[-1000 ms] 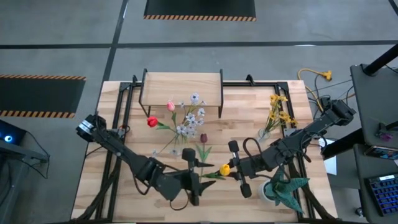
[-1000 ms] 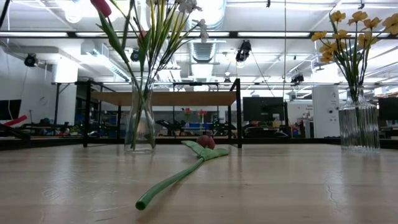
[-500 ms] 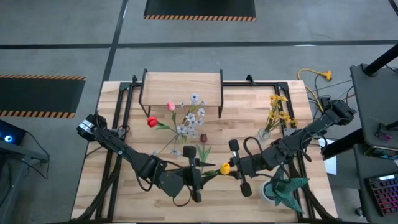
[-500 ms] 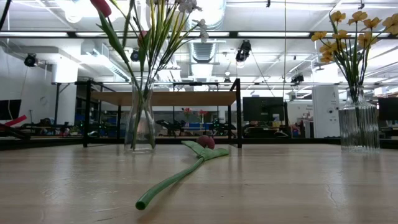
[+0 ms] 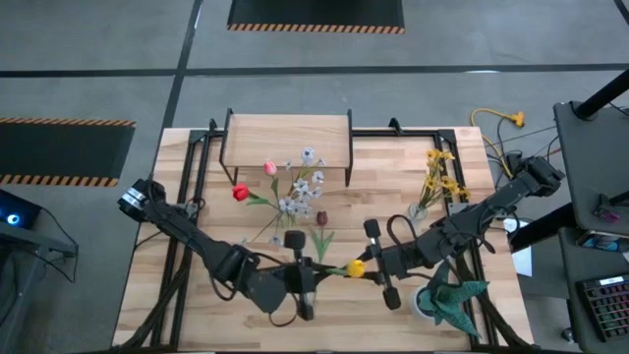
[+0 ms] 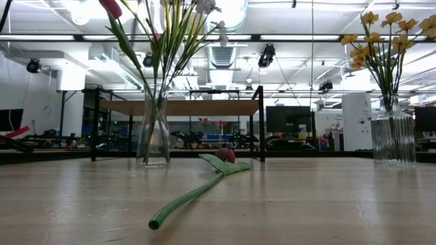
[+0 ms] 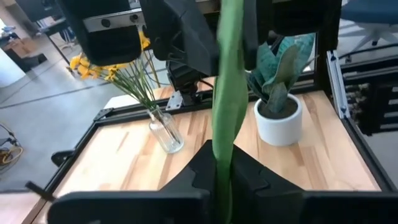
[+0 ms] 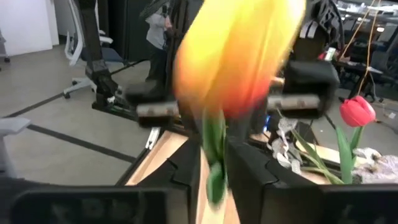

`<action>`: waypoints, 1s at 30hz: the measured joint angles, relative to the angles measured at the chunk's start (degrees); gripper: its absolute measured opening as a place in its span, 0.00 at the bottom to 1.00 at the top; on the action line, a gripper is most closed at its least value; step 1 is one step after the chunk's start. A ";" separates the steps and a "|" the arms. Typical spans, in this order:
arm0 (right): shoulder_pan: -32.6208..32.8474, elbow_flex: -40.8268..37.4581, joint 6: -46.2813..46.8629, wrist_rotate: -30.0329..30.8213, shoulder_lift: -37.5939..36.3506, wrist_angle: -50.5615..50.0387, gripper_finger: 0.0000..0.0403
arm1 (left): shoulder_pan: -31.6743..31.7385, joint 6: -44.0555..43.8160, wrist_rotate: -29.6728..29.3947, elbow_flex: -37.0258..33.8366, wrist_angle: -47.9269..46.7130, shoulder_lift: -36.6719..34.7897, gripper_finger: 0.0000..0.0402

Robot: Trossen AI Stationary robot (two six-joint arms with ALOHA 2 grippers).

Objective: Pick and place flowers into a vace then onto a shelf
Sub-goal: Put the yellow flower into the left transparent vase

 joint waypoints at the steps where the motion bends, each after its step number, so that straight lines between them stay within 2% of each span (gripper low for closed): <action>1: 0.00 0.00 0.08 -0.01 -0.26 -0.81 0.17 | -0.41 -0.69 -0.12 -0.02 -1.37 -0.67 0.01; 7: 0.04 0.00 1.82 -0.05 -1.83 -3.38 0.29 | -2.97 -5.43 -4.44 -0.02 -8.36 -4.75 0.00; 9: 0.02 0.00 2.84 -0.05 -2.41 -3.71 0.32 | -4.37 -6.45 -8.12 -0.02 -9.43 -5.84 0.00; 13: 0.02 -0.14 4.47 -0.03 -2.75 -5.53 0.37 | -8.43 -6.64 -20.13 -1.14 -9.45 -6.45 0.00; 16: 0.02 -0.59 5.16 -0.02 -2.48 -5.67 0.38 | -11.60 -6.77 -28.03 -3.03 -9.36 -6.36 0.00; 19: 0.02 -0.76 5.28 -0.01 -1.96 -5.66 0.38 | -13.79 -6.83 -33.19 -5.47 -6.48 -6.36 0.00; 25: 0.02 -1.00 4.83 0.06 -1.75 -5.60 0.38 | -15.67 -6.83 -38.48 -8.94 -1.16 -6.44 0.00; 30: 0.02 -1.56 4.82 0.20 -1.73 -5.63 0.36 | -15.88 -7.92 -42.61 -9.57 -0.71 -7.26 0.00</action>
